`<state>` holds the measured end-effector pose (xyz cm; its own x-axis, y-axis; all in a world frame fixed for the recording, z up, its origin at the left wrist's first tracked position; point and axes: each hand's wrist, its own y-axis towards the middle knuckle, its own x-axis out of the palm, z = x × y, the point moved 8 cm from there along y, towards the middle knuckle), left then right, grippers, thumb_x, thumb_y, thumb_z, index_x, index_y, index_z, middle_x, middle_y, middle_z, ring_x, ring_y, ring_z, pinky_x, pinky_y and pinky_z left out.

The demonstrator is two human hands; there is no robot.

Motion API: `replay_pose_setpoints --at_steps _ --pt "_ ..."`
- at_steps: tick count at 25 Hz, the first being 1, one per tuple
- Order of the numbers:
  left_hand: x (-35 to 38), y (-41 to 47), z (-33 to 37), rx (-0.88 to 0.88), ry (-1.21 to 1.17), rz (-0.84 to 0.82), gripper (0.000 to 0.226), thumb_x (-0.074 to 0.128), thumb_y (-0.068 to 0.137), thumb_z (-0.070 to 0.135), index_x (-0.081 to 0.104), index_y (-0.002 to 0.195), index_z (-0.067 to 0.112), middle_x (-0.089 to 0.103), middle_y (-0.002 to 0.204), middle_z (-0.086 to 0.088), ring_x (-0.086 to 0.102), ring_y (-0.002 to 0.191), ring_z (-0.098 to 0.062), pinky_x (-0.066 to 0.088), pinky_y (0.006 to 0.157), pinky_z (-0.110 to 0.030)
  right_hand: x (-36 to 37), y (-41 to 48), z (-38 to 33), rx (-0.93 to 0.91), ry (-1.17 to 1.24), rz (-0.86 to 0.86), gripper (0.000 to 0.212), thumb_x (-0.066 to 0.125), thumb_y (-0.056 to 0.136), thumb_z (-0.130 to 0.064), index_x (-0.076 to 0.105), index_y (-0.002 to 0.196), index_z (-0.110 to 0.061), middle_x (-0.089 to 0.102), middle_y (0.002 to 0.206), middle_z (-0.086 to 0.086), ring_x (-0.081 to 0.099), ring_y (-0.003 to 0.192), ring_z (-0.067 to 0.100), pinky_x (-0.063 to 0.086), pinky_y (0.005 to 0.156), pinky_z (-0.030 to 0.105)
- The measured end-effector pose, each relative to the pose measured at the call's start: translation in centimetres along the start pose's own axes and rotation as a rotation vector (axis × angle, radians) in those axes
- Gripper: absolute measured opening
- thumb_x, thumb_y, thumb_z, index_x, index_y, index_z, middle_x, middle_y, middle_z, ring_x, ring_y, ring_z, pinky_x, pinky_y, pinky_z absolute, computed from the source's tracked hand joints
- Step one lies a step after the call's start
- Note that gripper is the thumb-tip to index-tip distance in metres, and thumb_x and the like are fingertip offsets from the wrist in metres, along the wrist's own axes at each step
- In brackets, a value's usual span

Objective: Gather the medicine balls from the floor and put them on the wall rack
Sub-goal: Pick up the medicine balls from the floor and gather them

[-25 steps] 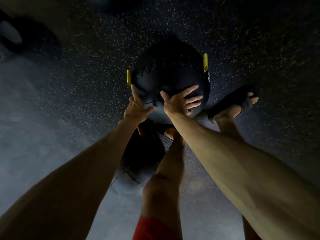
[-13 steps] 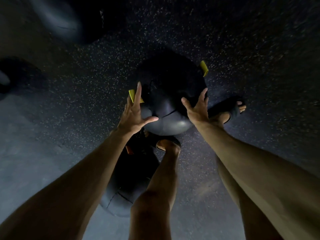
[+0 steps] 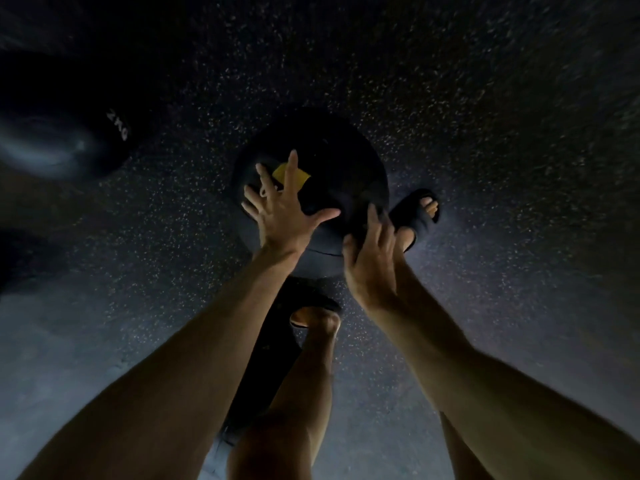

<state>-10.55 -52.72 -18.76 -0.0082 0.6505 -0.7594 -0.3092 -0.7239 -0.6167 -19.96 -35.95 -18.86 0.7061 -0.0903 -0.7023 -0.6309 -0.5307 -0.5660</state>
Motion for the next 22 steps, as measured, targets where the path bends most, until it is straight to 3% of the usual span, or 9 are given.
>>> replay_pose_setpoints --at_steps 2,4,7,9,12,15,18,22 --pt "0.2 1.5 4.1 -0.043 0.056 -0.036 0.117 0.059 0.066 0.084 0.000 0.156 0.040 0.001 0.162 -0.027 0.016 0.138 -0.061 0.019 0.111 -0.073 0.8 -1.7 -0.2 0.006 0.068 -0.084 0.091 0.045 0.093 -0.064 0.002 0.160 -0.020 0.004 0.165 0.018 0.013 0.151 0.035 0.025 0.119 0.046" --pt "0.4 3.0 7.9 -0.055 0.119 -0.051 0.109 0.058 0.071 0.082 0.001 0.155 0.042 0.001 0.162 -0.027 0.015 0.139 -0.061 0.020 0.109 -0.074 0.6 -0.8 0.0 0.080 0.108 -0.099 0.113 0.037 0.079 -0.083 -0.003 0.160 -0.015 -0.006 0.165 0.022 0.004 0.153 0.038 0.018 0.121 0.047" --pt "-0.2 4.3 10.6 0.030 0.210 -0.010 0.092 0.050 0.082 0.077 0.005 0.155 0.043 0.011 0.163 -0.020 0.021 0.139 -0.056 0.027 0.109 -0.068 -0.6 3.2 0.7 0.215 0.191 -0.095 0.124 0.042 0.071 -0.088 -0.011 0.159 -0.018 -0.009 0.165 0.023 -0.001 0.153 0.040 0.018 0.122 0.054" --pt "-1.5 4.8 11.4 0.215 0.223 0.076 0.083 0.047 0.089 0.071 0.010 0.156 0.039 0.025 0.161 -0.012 0.031 0.136 -0.048 0.033 0.106 -0.061 -2.0 5.6 1.5 0.255 0.225 -0.096 0.120 0.054 0.077 -0.078 -0.013 0.159 -0.022 -0.010 0.165 0.019 -0.003 0.153 0.037 0.015 0.122 0.053" --pt "-2.7 5.6 10.5 0.424 0.050 0.093 0.086 0.049 0.087 0.069 0.020 0.157 0.028 0.035 0.156 -0.010 0.036 0.135 -0.036 0.036 0.107 -0.056 -4.3 8.5 3.6 0.339 0.291 -0.036 0.108 0.056 0.084 -0.070 -0.009 0.159 -0.027 -0.003 0.167 0.014 0.000 0.154 0.033 0.019 0.120 0.055" --pt "-1.8 6.8 8.2 0.312 -0.060 -0.057 0.103 0.051 0.072 0.083 0.013 0.157 0.038 0.018 0.162 -0.015 0.022 0.146 -0.040 0.027 0.115 -0.062 -6.1 12.4 6.9 0.415 0.362 0.010 0.093 0.047 0.089 -0.071 0.001 0.159 -0.032 0.013 0.165 0.016 0.009 0.151 0.041 0.016 0.120 0.060" --pt "0.0 7.3 10.7 0.251 -0.086 -0.224 0.111 0.060 0.065 0.083 -0.003 0.151 0.054 0.000 0.165 -0.014 0.008 0.150 -0.044 0.021 0.116 -0.066 -8.6 16.2 11.3 0.518 0.398 0.052 0.078 0.041 0.093 -0.069 0.019 0.158 -0.030 0.041 0.149 0.021 0.040 0.136 0.043 0.033 0.112 0.055" --pt "1.0 8.6 19.0 0.205 0.014 -0.130 0.109 0.059 0.066 0.083 0.000 0.152 0.053 0.001 0.165 -0.018 0.010 0.146 -0.052 0.018 0.115 -0.069 -12.8 17.5 13.3 0.507 0.401 0.124 0.058 0.039 0.102 -0.051 0.038 0.150 -0.017 0.047 0.141 0.021 0.045 0.130 0.039 0.038 0.104 0.046"
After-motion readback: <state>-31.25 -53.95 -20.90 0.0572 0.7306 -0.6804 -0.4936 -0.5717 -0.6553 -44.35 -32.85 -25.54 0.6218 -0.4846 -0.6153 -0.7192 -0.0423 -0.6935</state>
